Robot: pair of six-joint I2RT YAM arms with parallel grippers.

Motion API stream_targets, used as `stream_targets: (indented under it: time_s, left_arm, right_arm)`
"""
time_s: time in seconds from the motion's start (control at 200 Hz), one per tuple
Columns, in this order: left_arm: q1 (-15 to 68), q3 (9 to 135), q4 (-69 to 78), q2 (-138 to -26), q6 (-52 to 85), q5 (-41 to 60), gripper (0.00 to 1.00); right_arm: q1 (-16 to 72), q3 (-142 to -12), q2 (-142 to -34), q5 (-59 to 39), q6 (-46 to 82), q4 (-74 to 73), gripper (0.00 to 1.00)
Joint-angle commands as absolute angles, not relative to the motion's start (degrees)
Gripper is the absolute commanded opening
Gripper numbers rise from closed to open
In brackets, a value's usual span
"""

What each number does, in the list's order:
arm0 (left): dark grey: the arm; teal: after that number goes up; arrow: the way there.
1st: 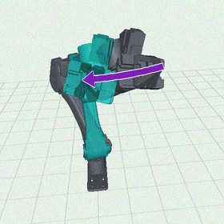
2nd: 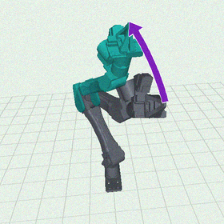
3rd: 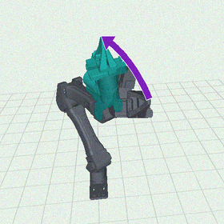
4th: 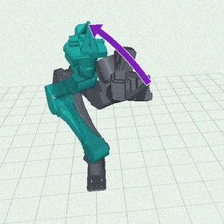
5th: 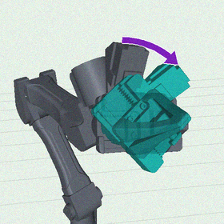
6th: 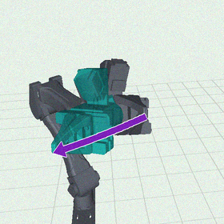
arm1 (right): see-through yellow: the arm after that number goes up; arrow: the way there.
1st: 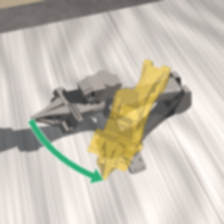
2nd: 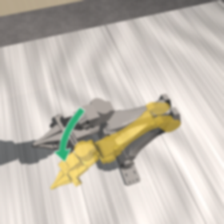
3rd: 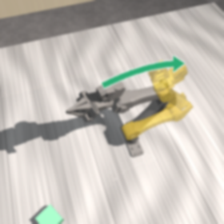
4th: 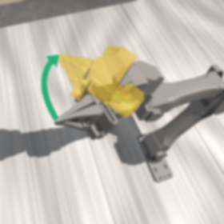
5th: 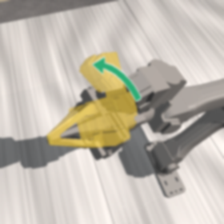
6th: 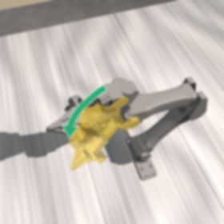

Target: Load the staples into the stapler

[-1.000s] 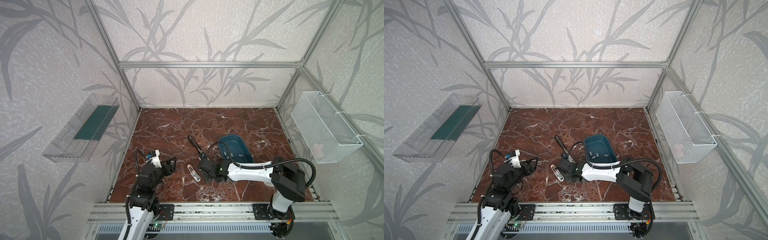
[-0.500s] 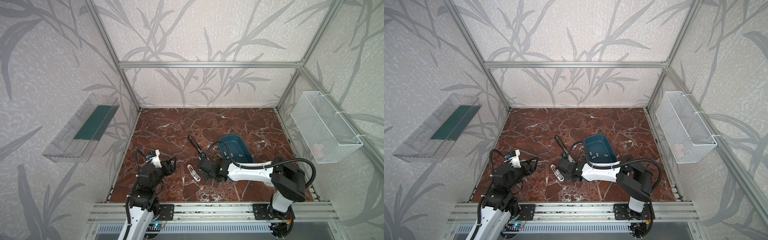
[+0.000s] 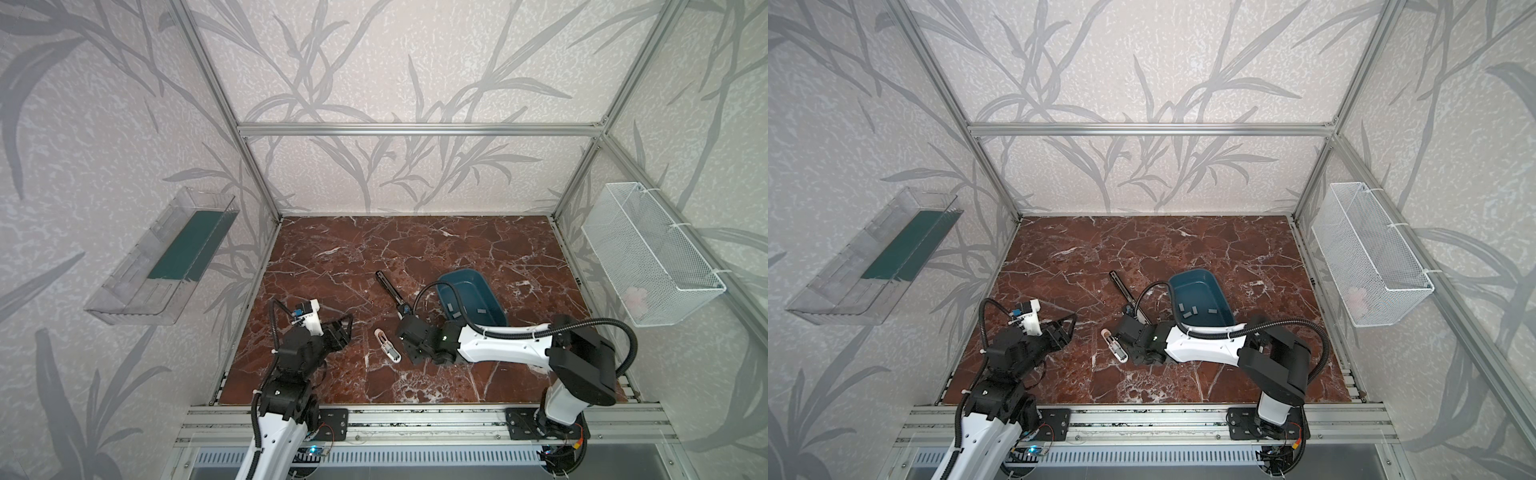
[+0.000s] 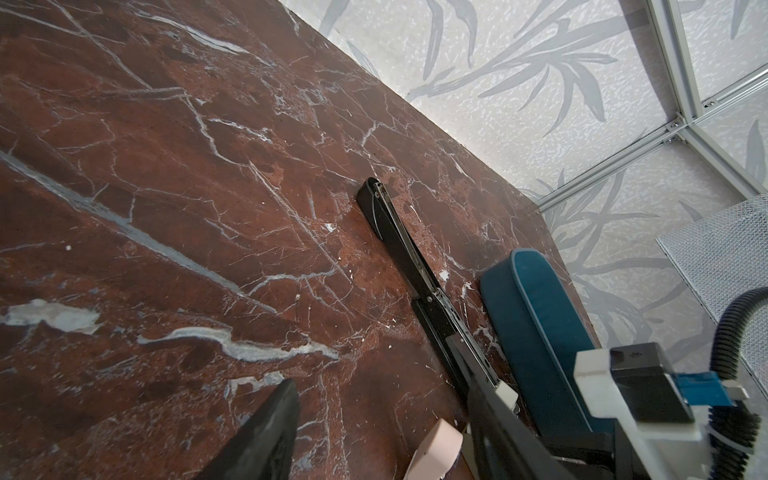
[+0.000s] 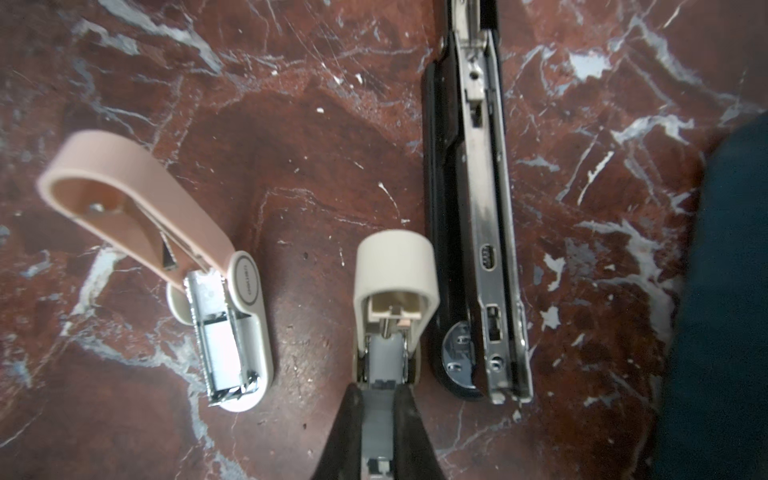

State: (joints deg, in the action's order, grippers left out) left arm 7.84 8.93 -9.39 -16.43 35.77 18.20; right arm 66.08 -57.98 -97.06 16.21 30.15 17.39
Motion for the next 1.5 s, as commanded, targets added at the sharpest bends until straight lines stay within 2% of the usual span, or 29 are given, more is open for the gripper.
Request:
stream_targets:
  time_s: [0.0, 1.495]
  left_arm:
    - [8.10, 8.57, -8.36, -15.99, 35.68, 17.67, 0.66]
    - [8.40, 8.65, -8.55, -15.93, 35.60, 17.34, 0.66]
  right_arm:
    - [66.49, -56.63, -94.51, 16.84, 29.32, 16.37, 0.10]
    - [65.93, -58.08, -99.37, 16.44, 28.92, 18.45, 0.10]
